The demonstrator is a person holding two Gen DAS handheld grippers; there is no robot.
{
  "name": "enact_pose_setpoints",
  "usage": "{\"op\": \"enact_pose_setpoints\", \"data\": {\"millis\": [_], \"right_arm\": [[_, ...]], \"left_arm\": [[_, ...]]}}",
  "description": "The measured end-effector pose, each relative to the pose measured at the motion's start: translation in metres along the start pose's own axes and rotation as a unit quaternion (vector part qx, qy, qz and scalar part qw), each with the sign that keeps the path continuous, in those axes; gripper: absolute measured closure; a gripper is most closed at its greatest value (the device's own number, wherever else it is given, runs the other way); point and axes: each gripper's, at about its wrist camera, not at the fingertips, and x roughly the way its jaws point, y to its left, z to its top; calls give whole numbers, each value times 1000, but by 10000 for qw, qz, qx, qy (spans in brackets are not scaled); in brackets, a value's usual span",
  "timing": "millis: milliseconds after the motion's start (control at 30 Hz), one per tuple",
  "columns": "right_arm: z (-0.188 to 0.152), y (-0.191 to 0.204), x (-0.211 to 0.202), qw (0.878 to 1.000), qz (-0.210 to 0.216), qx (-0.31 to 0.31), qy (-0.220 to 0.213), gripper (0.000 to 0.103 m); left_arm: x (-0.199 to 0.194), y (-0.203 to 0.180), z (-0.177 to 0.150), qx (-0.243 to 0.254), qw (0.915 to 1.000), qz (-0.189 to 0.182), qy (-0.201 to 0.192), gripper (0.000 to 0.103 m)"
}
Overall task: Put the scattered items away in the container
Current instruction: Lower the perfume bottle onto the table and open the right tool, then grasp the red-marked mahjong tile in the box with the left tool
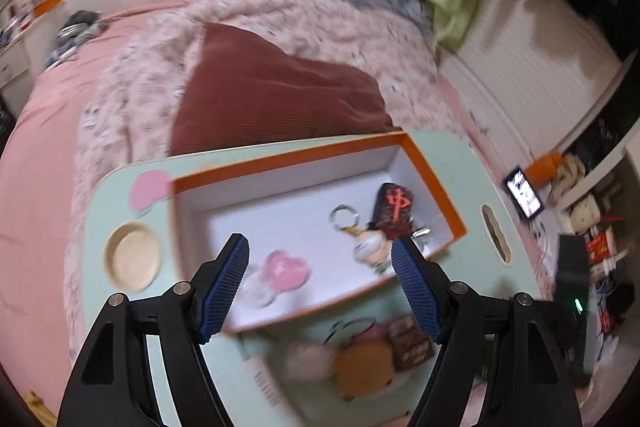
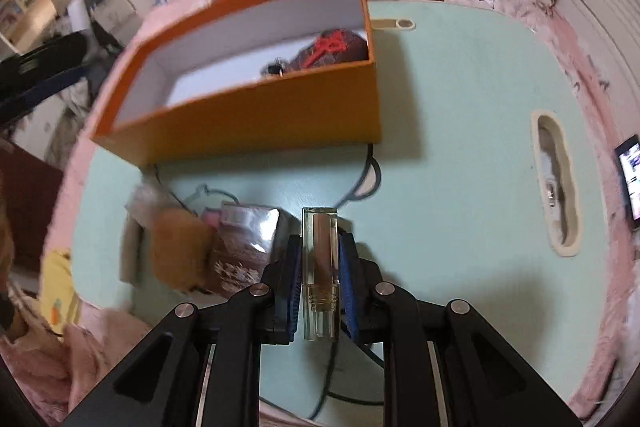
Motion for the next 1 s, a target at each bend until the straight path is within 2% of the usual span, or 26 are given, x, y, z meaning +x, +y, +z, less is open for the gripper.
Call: {"op": "enact_pose_setpoints", "data": {"millis": [67, 133, 167, 300, 367, 433, 533, 600, 733, 833, 867, 900, 933, 1000], "right_arm": [[0, -5, -10, 9996, 140, 119, -203, 70], [-2, -10, -23, 9985, 267, 221, -432, 64], [-3, -12, -29, 9980, 314, 255, -494, 64], [-5, -21, -44, 9964, 425, 366, -634, 64], [-6, -24, -47, 9959, 470, 416, -656, 64], [-6, -29, -48, 9953, 556, 444, -661, 64], [-7, -33, -49, 9948, 630, 447, -662, 64], [-8, -35, -48, 9946, 675, 463, -637, 64], [-10, -37, -42, 9946, 711, 503, -573, 64], [-11, -36, -40, 9947, 708, 514, -540, 64], [-11, -35, -40, 9947, 704, 516, -542, 64], [-11, -36, -40, 9947, 711, 512, -545, 64], [-11, -36, -40, 9946, 716, 514, -546, 64], [-11, -36, -40, 9943, 729, 538, -566, 64]], "left_arm": [[21, -22, 17, 294, 9993, 43, 228, 29], [42, -41, 29, 506, 9978, 90, 422, 29], [56, -49, 34, 568, 9967, 122, 566, 29], [99, -68, 43, 742, 9917, 153, 1037, 47], [113, -70, 43, 739, 9900, 263, 1176, 47], [122, -71, 43, 721, 9896, 478, 1145, 47], [121, -74, 43, 764, 9913, 523, 934, 47], [123, -78, 39, 880, 9899, 393, 1036, 47], [123, -83, 34, 816, 9883, -141, 1283, 47], [133, -87, 34, 918, 9848, 42, 1473, 47], [140, -88, 33, 886, 9833, 9, 1589, 48], [144, -84, 33, 699, 9831, -236, 1677, 53], [145, -80, 33, 562, 9839, -339, 1663, 53], [140, -78, 33, 551, 9860, -331, 1540, 61]]}}
